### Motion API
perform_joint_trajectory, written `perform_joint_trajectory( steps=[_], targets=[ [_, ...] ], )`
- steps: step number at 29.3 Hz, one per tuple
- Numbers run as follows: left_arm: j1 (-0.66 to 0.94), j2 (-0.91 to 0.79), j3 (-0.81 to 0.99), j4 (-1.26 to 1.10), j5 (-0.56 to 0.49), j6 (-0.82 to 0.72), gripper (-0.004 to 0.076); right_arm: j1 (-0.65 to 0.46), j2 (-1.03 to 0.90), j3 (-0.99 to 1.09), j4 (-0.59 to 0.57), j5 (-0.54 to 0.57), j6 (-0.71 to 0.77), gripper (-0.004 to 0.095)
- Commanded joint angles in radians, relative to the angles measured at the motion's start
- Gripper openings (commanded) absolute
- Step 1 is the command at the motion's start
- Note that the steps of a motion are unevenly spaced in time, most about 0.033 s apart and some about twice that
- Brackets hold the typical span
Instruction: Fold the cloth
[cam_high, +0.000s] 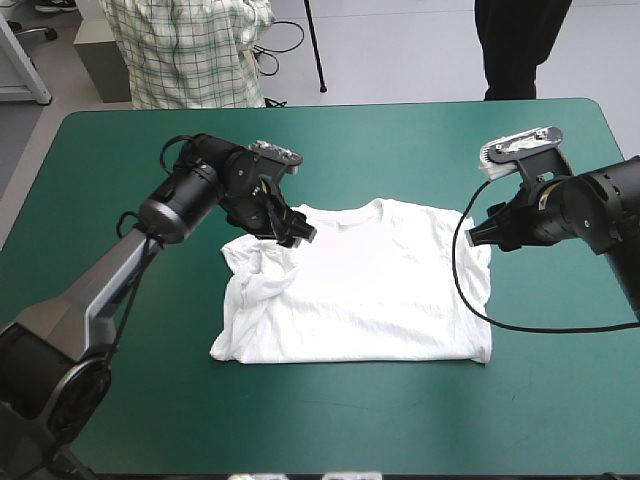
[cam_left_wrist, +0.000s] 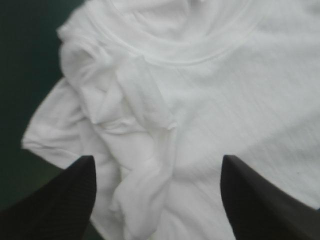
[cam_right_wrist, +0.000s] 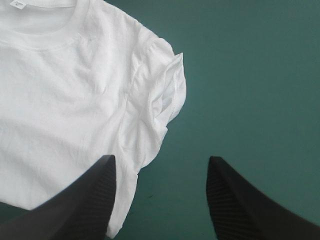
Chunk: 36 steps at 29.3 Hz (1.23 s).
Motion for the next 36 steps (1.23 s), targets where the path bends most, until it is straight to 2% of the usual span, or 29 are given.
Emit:
perform_joint_trajectory(
  steps=[1, 9, 15, 19, 26, 36],
  targets=[
    [-0.009, -0.136, -0.041, 0.074, 0.069, -0.067, 0.0515, 0.0, -0.038, -0.027, -0.021, -0.045, 0.015, 0.0509],
    [-0.009, -0.38, 0.151, 0.123, 0.069, -0.247, 0.0515, 0.0, -0.12, 0.039, 0.014, -0.036, 0.078, 0.0509],
    [-0.009, -0.496, 0.414, 0.124, 0.065, -0.339, 0.0515, 0.0, -0.226, 0.24, 0.025, -0.052, 0.113, 0.0509],
    [-0.009, -0.547, 0.579, 0.122, 0.016, -0.387, 0.0515, 0.0, -0.295, 0.341, 0.041, -0.094, 0.123, 0.0509],
    [-0.009, -0.54, 0.786, 0.072, -0.141, -0.425, 0.0516, 0.0, -0.335, 0.4, 0.044, -0.097, 0.121, 0.0509],
    [-0.009, -0.376, 0.829, 0.067, -0.261, -0.43, 0.0516, 0.0, -0.335, 0.44, 0.05, -0.125, 0.121, 0.0509]
  ],
)
